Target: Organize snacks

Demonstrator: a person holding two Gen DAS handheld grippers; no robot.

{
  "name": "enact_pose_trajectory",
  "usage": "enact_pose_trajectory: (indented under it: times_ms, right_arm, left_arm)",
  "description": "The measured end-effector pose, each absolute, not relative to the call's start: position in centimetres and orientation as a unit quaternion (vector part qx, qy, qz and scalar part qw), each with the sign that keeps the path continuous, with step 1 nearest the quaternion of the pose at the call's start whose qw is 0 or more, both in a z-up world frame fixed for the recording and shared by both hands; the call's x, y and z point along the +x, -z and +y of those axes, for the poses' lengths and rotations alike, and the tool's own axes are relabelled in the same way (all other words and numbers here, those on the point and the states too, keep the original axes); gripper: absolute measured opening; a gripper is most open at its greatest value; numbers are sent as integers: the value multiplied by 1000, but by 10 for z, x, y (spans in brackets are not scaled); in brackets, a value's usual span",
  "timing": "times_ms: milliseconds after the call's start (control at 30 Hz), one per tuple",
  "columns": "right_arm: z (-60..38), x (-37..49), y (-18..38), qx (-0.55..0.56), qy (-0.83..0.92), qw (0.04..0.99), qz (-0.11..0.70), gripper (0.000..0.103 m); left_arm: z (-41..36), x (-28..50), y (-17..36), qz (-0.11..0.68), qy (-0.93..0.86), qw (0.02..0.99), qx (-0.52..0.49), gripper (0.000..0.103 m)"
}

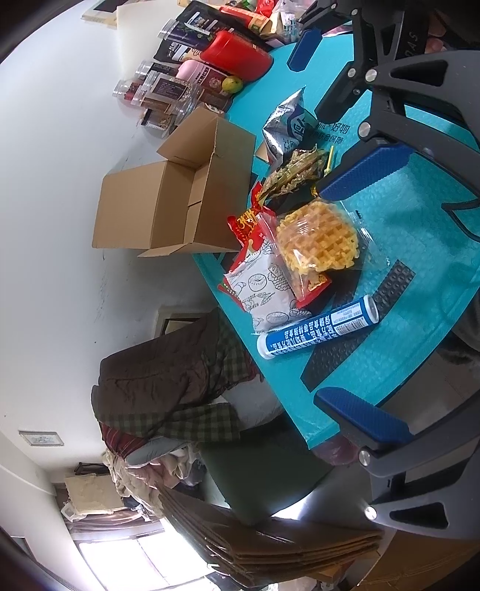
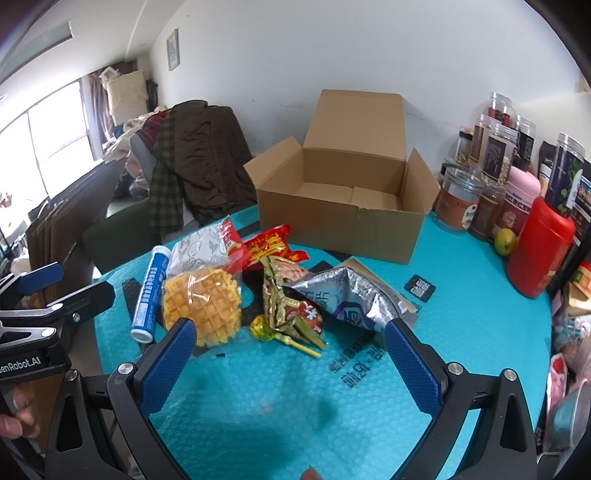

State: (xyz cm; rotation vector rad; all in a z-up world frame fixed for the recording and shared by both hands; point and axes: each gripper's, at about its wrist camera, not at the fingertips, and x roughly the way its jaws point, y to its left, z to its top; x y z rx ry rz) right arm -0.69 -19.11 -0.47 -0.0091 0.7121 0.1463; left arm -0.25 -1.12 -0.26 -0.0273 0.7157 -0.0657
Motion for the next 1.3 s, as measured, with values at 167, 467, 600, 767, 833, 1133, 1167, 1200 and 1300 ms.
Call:
enact_pose_trajectory:
  times_ms: [167, 467, 600, 767, 833, 1133, 1167, 1200, 1300]
  right_arm:
    - [-192, -7, 5, -3, -69, 934, 351, 103]
    - [-191, -8, 4, -5, -69, 934, 349, 103]
    - [-191, -9, 4, -5, -69, 935, 349, 103]
    - [-190, -9, 3, -5, -68, 935, 348, 103]
    - [-190, -9, 3, -5, -68, 935, 349, 103]
    - [-191, -10, 3, -6, -68, 935, 348, 103]
    - [-191, -10, 3, -5, -68, 935, 348, 103]
    - [-190, -10, 3, -6, -68, 935, 349, 103]
    - [-191, -10, 3, -6, -67, 935, 348, 103]
  left_arm:
    - [-11, -5, 3, 348, 34, 937, -17, 103]
    - [-10, -7, 1, 344, 35, 938, -18, 103]
    - [-11, -8, 1, 344, 36, 938, -18, 103]
    - [-14, -8, 0, 345, 39, 938, -16, 103]
    - [-14, -7, 0, 345, 40, 937, -16, 103]
    - [-14, -6, 0, 345, 41, 938, -19, 103]
    - [-14, -6, 0, 345, 42, 937, -19, 103]
    - [-14, -6, 0, 345, 42, 937, -19, 103]
    - [-13, -6, 1, 347, 43, 937, -20, 103]
